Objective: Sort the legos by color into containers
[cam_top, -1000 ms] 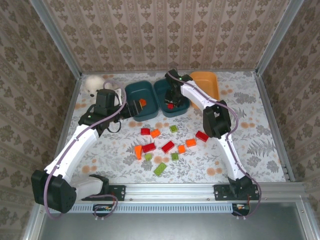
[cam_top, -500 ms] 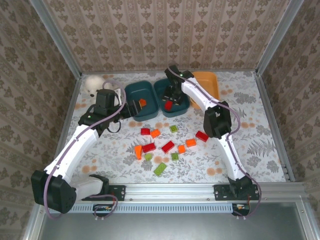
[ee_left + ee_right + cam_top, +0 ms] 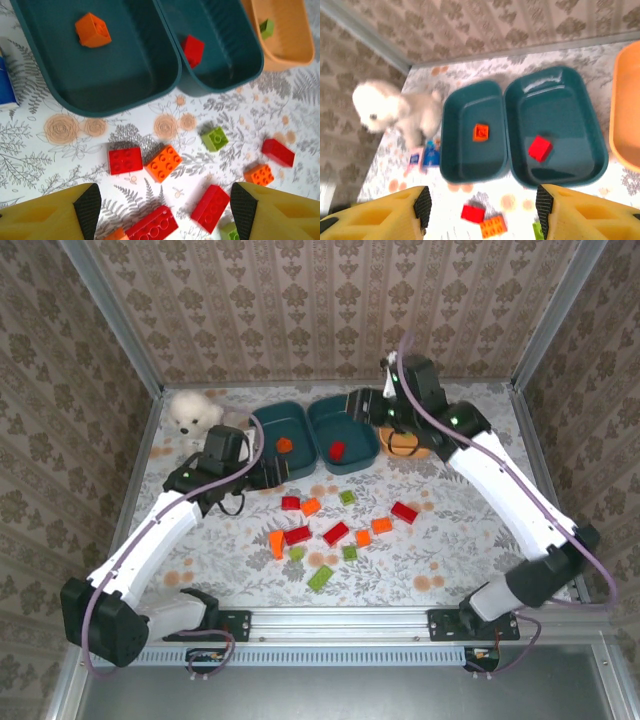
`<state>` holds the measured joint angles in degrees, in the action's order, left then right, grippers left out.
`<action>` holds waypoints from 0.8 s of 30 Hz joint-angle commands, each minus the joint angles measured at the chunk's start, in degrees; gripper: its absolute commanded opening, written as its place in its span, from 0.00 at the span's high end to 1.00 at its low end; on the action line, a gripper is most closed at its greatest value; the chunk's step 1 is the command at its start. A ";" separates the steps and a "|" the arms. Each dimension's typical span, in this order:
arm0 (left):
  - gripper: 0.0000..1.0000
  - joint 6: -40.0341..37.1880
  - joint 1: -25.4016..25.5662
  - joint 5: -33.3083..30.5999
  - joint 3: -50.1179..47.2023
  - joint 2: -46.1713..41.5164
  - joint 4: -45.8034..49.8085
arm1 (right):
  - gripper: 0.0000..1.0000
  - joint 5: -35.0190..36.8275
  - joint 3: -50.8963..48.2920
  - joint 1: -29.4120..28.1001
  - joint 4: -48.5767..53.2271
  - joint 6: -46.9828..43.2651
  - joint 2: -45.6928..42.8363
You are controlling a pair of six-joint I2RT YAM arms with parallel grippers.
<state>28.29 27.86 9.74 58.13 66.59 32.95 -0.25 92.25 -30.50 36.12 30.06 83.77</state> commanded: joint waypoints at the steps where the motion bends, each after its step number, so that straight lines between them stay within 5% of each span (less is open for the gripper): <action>1: 0.29 -1.51 2.56 -4.17 -0.44 -0.12 6.41 | 0.39 -4.80 -11.38 -1.49 -2.42 -3.15 -2.30; 9: 0.29 13.19 6.98 -8.59 -9.52 -3.74 8.17 | 0.38 -8.99 -27.16 -4.74 0.56 -3.91 -12.14; 16: 0.31 14.32 14.35 -10.37 -7.30 0.61 8.80 | 0.38 -8.81 -30.69 -4.63 2.59 -4.73 -15.08; 24: 0.31 -9.41 26.95 -5.40 14.25 23.20 3.79 | 0.34 -3.23 -33.83 1.41 3.95 1.09 -27.36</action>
<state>30.85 52.10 1.87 65.14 83.53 38.96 -6.57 59.48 -31.51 38.13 28.38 62.41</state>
